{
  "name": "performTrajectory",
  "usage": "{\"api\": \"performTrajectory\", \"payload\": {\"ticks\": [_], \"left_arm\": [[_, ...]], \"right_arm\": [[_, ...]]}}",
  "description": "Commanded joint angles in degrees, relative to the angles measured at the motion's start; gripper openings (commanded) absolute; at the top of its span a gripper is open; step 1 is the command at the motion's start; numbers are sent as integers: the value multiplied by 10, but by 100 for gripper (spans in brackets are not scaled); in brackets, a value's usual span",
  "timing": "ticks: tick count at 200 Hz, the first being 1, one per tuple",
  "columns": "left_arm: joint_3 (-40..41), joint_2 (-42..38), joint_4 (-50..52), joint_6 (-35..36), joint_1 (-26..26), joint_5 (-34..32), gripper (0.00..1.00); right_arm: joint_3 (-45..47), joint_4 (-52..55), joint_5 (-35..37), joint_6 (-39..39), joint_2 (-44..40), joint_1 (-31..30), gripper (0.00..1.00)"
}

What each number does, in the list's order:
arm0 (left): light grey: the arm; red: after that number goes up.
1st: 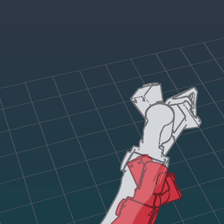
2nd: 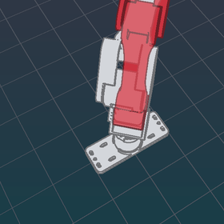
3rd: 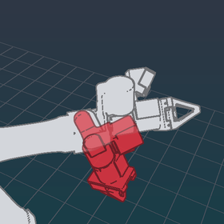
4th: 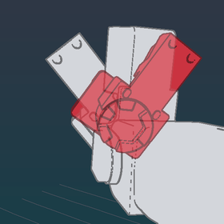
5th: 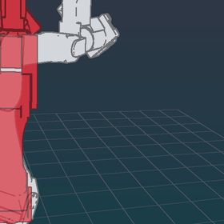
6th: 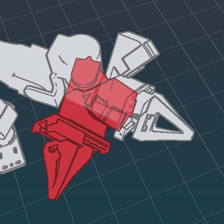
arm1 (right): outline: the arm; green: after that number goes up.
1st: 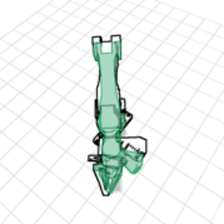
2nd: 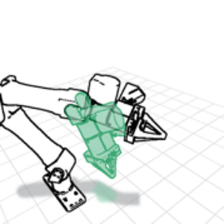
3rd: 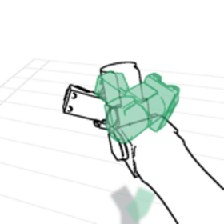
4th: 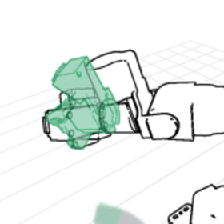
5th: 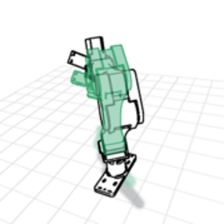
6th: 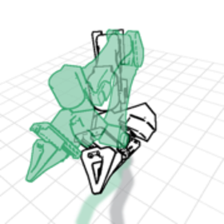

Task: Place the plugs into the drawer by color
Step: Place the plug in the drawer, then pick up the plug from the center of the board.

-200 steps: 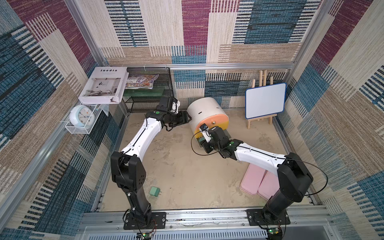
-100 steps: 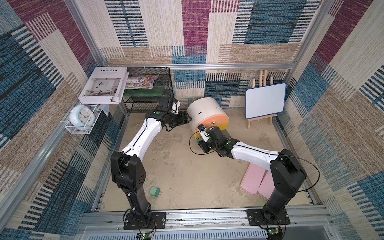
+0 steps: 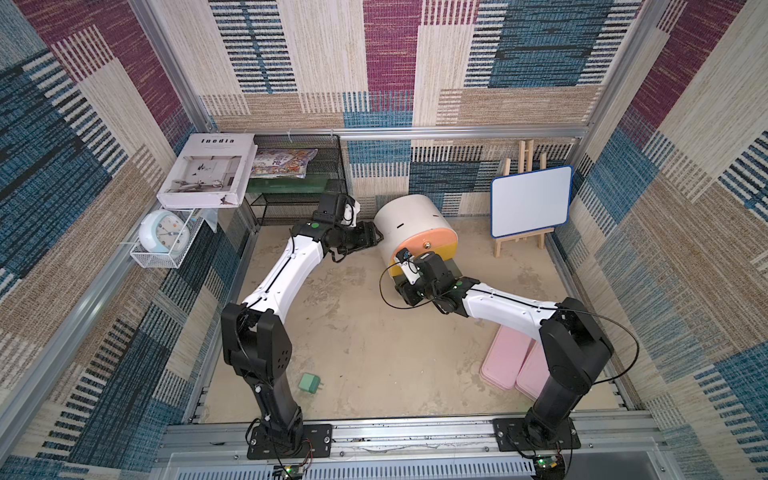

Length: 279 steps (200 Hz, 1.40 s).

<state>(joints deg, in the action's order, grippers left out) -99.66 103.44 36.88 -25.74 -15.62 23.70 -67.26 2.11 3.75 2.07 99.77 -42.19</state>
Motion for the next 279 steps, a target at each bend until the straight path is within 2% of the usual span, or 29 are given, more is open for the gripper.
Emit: {"api": "performTrajectory", "payload": {"ticks": [1,20,37,65,85,110,153,210,279], "left_arm": [[-5,-9,-4,2,0,-3,75],[-8,-11,1,7,0,-10,75],[-12,-12,3,10,0,-13,75],[-22,-12,6,10,1,-14,75],[-27,-14,9,10,1,-16,75],[-30,-18,10,12,1,-21,75],[-30,-28,14,15,1,-27,75],[-19,-34,9,15,1,-23,75],[-4,-45,3,15,6,-18,76]], "right_arm": [[-7,3,-7,-4,-4,0,55],[-4,11,-19,-6,-35,-1,56],[18,-2,-93,-17,-73,-5,57],[80,-81,-91,-17,-89,-85,57],[84,-131,-82,-19,-42,-164,56],[28,-153,-83,-45,43,-249,56],[-107,-119,-74,-121,173,-321,58],[-246,-16,-59,-170,280,-349,63],[-322,50,-57,-169,342,-350,66]]}}
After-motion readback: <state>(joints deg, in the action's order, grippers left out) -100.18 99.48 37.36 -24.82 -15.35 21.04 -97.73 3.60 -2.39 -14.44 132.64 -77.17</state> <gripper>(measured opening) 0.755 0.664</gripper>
